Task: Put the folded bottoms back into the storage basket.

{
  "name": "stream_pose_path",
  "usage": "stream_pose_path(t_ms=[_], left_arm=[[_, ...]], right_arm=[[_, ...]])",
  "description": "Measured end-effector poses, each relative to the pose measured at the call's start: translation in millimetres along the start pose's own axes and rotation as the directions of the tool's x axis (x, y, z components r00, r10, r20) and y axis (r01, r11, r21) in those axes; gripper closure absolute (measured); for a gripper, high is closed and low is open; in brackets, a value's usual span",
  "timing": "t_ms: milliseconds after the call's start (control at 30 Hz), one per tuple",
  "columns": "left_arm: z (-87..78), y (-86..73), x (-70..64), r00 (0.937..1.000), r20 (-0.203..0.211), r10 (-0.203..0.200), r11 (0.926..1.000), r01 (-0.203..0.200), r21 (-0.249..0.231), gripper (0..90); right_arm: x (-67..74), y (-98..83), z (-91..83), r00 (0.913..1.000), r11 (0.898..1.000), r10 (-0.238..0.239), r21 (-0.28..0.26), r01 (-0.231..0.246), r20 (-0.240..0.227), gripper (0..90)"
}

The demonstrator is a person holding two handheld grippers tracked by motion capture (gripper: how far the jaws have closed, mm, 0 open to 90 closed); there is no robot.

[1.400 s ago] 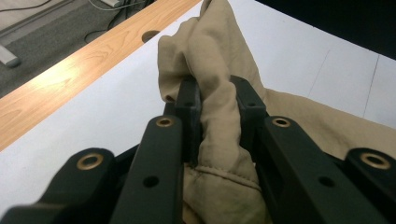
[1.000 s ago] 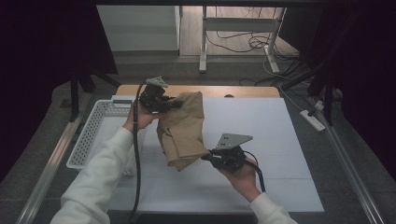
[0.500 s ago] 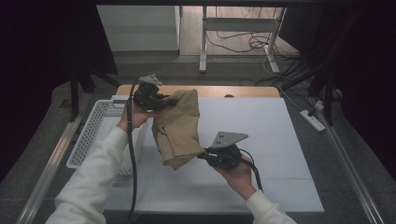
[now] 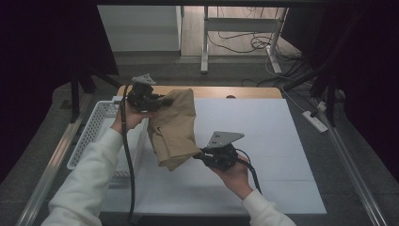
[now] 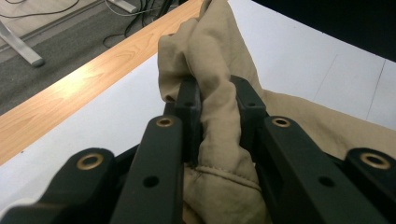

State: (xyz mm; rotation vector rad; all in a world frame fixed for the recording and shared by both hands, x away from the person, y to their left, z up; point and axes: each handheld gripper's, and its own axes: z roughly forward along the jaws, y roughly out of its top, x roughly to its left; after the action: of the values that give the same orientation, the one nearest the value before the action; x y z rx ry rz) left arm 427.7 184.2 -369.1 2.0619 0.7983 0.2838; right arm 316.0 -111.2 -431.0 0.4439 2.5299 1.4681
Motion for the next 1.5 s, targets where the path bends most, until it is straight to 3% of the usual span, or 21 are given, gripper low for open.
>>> stream_pose_path(t_ms=[1500], left_arm=[[-52.3,-13.2,19.3,0.9959,-0.084,-0.032,0.9992,0.029,-0.028,76.4]], right_arm=[[5.3,39.1,31.3,0.9978,0.999,-0.045,-0.023,0.044,-0.049,84.0]])
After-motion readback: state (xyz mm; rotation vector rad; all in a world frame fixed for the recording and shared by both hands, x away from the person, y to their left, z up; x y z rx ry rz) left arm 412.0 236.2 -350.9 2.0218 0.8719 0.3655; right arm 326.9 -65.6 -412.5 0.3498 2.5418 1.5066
